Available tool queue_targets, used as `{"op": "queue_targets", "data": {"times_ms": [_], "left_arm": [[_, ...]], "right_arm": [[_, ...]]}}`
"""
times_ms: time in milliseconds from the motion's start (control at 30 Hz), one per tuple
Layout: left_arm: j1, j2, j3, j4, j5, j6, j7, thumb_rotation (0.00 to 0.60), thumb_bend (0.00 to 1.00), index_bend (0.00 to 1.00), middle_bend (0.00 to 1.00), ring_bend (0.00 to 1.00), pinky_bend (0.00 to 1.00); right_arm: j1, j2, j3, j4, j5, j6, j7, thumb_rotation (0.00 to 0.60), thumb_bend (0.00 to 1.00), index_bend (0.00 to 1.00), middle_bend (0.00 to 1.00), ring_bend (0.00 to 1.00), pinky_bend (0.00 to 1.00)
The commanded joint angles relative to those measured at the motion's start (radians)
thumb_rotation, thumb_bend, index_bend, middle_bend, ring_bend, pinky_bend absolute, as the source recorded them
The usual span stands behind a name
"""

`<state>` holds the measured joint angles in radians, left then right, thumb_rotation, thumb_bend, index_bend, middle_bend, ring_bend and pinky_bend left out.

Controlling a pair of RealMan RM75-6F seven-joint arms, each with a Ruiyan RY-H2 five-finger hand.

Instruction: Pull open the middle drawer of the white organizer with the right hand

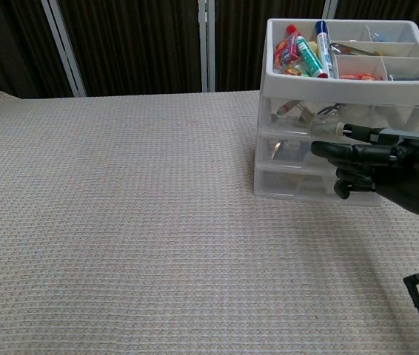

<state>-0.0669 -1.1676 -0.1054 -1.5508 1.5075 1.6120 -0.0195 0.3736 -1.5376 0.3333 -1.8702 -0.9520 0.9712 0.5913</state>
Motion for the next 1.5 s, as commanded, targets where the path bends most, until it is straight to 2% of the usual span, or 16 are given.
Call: {"op": "queue_targets", "data": {"times_ms": [33, 333, 700, 967, 1167, 1300, 1367, 1500], "left_arm": [[0.0, 0.001, 0.0, -0.001, 0.001, 0.001, 0.0, 0.6, 0.04, 0.0, 0.0, 0.0, 0.0], [-0.001, -0.001, 0.003, -0.003, 0.005, 0.0, 0.008, 0.6, 0.04, 0.0, 0.0, 0.0, 0.0], [-0.001, -0.002, 0.003, -0.005, 0.007, 0.001, 0.015, 0.6, 0.04, 0.0, 0.0, 0.0, 0.0], [0.002, -0.001, 0.003, -0.005, 0.008, 0.006, 0.011, 0.6, 0.04, 0.0, 0.0, 0.0, 0.0], [0.0, -0.001, 0.004, -0.005, 0.008, 0.002, 0.013, 0.6, 0.04, 0.0, 0.0, 0.0, 0.0], [0.0, -0.001, 0.004, -0.006, 0.009, 0.003, 0.014, 0.6, 0.04, 0.0, 0.0, 0.0, 0.0], [0.0, -0.003, 0.006, -0.007, 0.011, 0.002, 0.022, 0.6, 0.04, 0.0, 0.0, 0.0, 0.0], [0.0, -0.005, 0.006, -0.008, 0.012, 0.003, 0.028, 0.6, 0.04, 0.0, 0.0, 0.0, 0.0]], "right_arm": [[-0.004, 0.001, -0.007, -0.009, -0.004, -0.001, -0.001, 0.6, 0.23, 0.24, 0.87, 0.9, 0.72], [-0.029, 0.011, -0.034, -0.029, -0.042, -0.01, 0.02, 0.6, 0.23, 0.25, 0.86, 0.9, 0.72], [-0.075, 0.029, -0.089, -0.059, -0.151, 0.018, 0.042, 0.6, 0.23, 0.25, 0.86, 0.89, 0.72], [-0.095, 0.029, -0.122, -0.066, -0.202, 0.048, 0.029, 0.6, 0.23, 0.16, 0.82, 0.87, 0.7], [-0.124, 0.017, -0.144, -0.065, -0.254, 0.119, 0.002, 0.6, 0.23, 0.1, 0.78, 0.84, 0.66], [-0.158, 0.006, -0.177, -0.06, -0.328, 0.195, -0.02, 0.6, 0.23, 0.09, 0.77, 0.83, 0.64], [-0.189, 0.009, -0.212, -0.057, -0.411, 0.263, -0.039, 0.6, 0.23, 0.09, 0.77, 0.83, 0.64], [-0.217, 0.002, -0.238, -0.026, -0.518, 0.36, -0.109, 0.6, 0.23, 0.09, 0.77, 0.82, 0.64]]}}
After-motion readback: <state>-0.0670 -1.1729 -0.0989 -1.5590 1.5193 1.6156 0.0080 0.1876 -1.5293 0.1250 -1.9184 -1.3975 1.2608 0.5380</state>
